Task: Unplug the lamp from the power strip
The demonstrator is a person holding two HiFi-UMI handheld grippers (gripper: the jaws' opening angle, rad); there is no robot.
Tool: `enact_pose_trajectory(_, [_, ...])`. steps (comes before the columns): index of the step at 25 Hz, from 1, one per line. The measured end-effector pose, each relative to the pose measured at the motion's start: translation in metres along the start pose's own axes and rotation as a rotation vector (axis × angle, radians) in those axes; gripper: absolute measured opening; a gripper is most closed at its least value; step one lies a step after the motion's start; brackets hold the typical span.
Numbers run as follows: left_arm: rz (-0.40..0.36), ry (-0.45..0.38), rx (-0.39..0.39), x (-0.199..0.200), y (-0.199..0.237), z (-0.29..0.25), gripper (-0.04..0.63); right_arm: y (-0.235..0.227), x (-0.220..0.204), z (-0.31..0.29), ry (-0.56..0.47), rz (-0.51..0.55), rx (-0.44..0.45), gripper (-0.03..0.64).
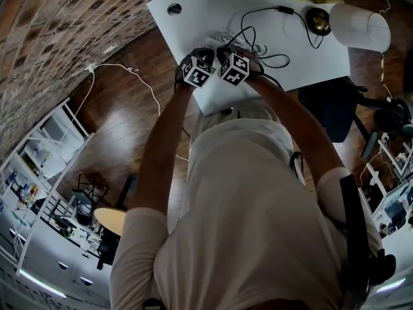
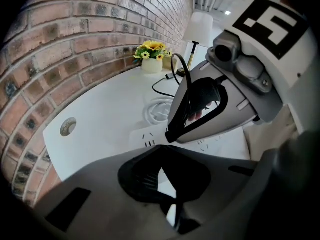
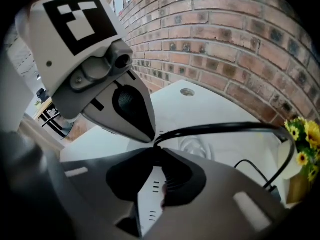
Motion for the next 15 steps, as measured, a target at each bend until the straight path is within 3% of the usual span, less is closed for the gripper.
enact_pose_trajectory(8, [-0.013, 0.054, 0.037, 0.0005, -0.0030, -0.0036, 0.003, 0.0013, -0.0015, -0.0020, 0.030, 0.015, -0.013, 0.048])
enact_pose_trajectory(15, [-0.029, 0.041, 0.034, 0.0007, -0.0034, -0.0027, 0.003, 0.0005, 0.0006, 0.0025, 0.011, 0.005, -0.013, 0.044])
Point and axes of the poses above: the fingertips, and each gripper's own axes: z backward along the fingers, y to its left, x out of its top, the point moved 9 cm from there along z, backward along the fingers, and after that the axes turned 2 degrees about -z, right-handed, at the moved point
